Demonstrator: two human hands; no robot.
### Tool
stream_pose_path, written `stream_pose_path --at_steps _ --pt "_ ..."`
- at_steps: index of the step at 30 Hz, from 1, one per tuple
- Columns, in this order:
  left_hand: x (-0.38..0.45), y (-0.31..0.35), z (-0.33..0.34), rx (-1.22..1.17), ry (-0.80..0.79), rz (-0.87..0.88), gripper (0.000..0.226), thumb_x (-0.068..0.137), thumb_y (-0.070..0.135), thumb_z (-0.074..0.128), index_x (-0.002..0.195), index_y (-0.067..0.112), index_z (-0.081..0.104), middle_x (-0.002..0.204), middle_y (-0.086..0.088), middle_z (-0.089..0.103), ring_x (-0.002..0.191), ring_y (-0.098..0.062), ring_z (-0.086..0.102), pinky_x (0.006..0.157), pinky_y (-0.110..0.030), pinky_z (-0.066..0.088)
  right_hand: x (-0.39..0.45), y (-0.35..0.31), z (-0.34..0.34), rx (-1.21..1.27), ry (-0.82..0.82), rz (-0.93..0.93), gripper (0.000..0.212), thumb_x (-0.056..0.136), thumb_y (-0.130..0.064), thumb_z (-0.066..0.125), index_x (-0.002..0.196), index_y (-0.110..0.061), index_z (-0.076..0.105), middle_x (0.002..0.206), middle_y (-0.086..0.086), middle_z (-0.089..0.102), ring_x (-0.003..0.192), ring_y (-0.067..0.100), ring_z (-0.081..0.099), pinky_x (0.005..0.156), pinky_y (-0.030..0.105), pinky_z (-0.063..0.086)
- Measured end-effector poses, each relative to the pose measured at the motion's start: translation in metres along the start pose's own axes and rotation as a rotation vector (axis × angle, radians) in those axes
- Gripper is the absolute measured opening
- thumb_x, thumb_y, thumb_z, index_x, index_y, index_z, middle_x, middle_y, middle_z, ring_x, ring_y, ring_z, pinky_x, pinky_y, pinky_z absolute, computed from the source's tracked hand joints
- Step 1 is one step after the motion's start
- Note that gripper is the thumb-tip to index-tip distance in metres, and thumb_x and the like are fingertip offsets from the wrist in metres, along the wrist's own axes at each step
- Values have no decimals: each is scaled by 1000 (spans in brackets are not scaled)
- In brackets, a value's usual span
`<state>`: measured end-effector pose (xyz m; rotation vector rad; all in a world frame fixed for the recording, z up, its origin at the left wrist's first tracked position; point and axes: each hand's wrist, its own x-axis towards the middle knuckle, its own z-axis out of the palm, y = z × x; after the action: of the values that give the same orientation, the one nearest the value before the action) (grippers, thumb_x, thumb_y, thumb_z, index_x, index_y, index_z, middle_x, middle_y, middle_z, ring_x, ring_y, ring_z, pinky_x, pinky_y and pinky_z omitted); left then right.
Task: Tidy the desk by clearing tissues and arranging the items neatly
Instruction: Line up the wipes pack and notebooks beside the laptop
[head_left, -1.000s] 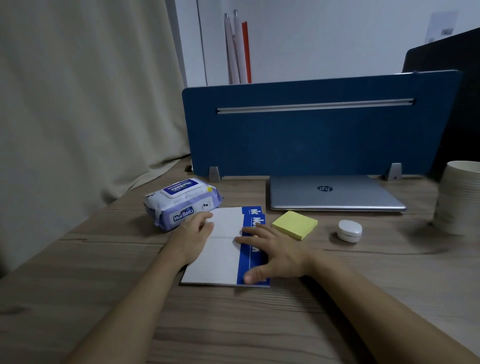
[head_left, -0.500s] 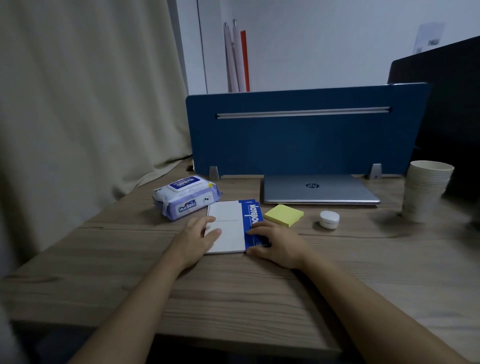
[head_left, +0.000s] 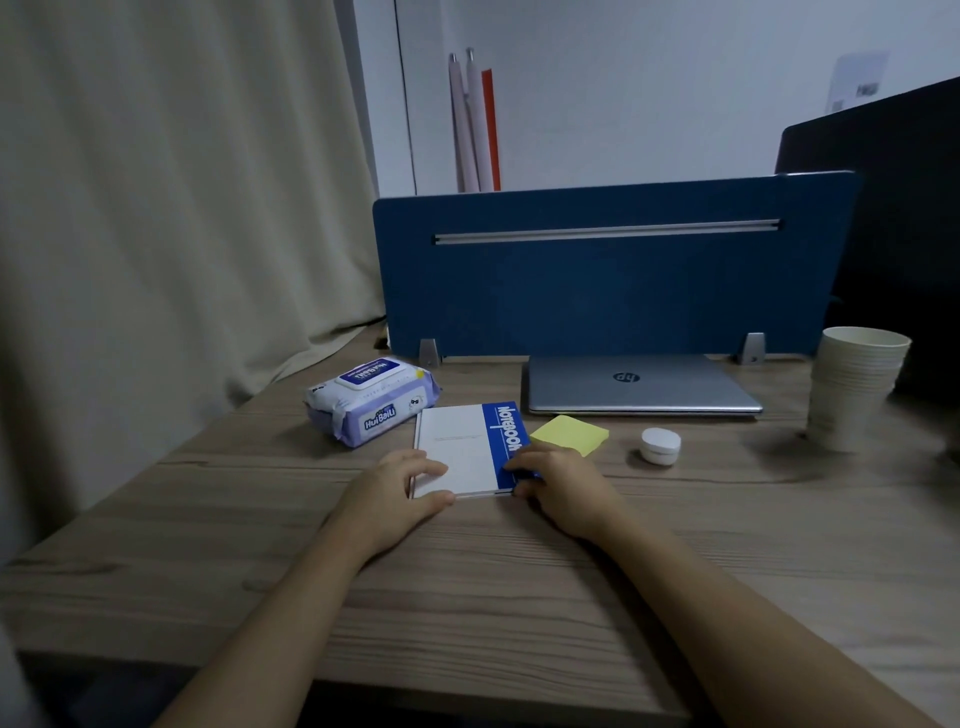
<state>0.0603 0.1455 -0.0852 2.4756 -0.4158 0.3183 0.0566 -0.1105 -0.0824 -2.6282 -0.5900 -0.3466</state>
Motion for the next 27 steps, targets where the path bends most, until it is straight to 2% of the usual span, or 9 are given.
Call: stream_pose_path --at_steps 4,7,9,11,14,20,23,27 --pt "2 -2 2 -1 31 7 35 77 50 75 109 37 71 136 9 58 116 -6 55 98 -31 45 2 5 1 -13 5 13 33 95 -19 58 127 -18 61 132 3 58 124 20 50 99 33 45" --pt "5 -2 4 26 59 15 35 78 48 76 108 30 72 131 6 62 112 -7 57 95 -28 44 3 7 1 -27 42 26 27 93 -28 59 118 -21 66 124 2 62 116 21 54 88 32 47" --pt "8 -1 5 58 84 18 36 79 46 75 109 26 72 125 4 65 105 -7 59 89 -27 46 4 8 1 -176 121 15 25 93 -39 57 113 -27 67 119 -2 64 108 21 53 80 33 43" --pt "14 1 7 80 90 23 35 81 43 74 110 22 72 122 2 66 100 -9 60 86 -28 48 6 10 1 -342 181 9 28 93 -46 53 112 -32 67 120 -7 64 110 20 47 82 37 37" --pt "26 2 10 86 85 28 31 85 38 72 109 18 71 120 -1 68 96 -12 60 83 -28 47 11 15 -1 -388 202 49 30 93 -50 50 114 -37 66 125 -12 61 119 20 41 89 40 30" --pt "54 -4 21 111 87 -3 24 91 29 65 112 18 68 118 -4 68 103 -18 60 80 -26 39 24 22 0 -417 191 20 32 96 -48 44 117 -37 65 122 -12 63 116 19 43 90 44 31" --pt "68 -6 26 144 108 -25 24 94 29 61 115 20 67 116 -5 69 103 -20 61 81 -29 44 30 23 4 -411 220 6 29 97 -43 44 113 -34 67 116 -9 65 108 20 48 85 42 31" --pt "89 -8 33 173 131 -47 27 95 25 58 119 18 66 119 -7 68 107 -23 61 91 -38 49 45 27 8 -444 225 8 25 96 -40 48 109 -30 68 111 -3 61 103 21 48 82 40 32"
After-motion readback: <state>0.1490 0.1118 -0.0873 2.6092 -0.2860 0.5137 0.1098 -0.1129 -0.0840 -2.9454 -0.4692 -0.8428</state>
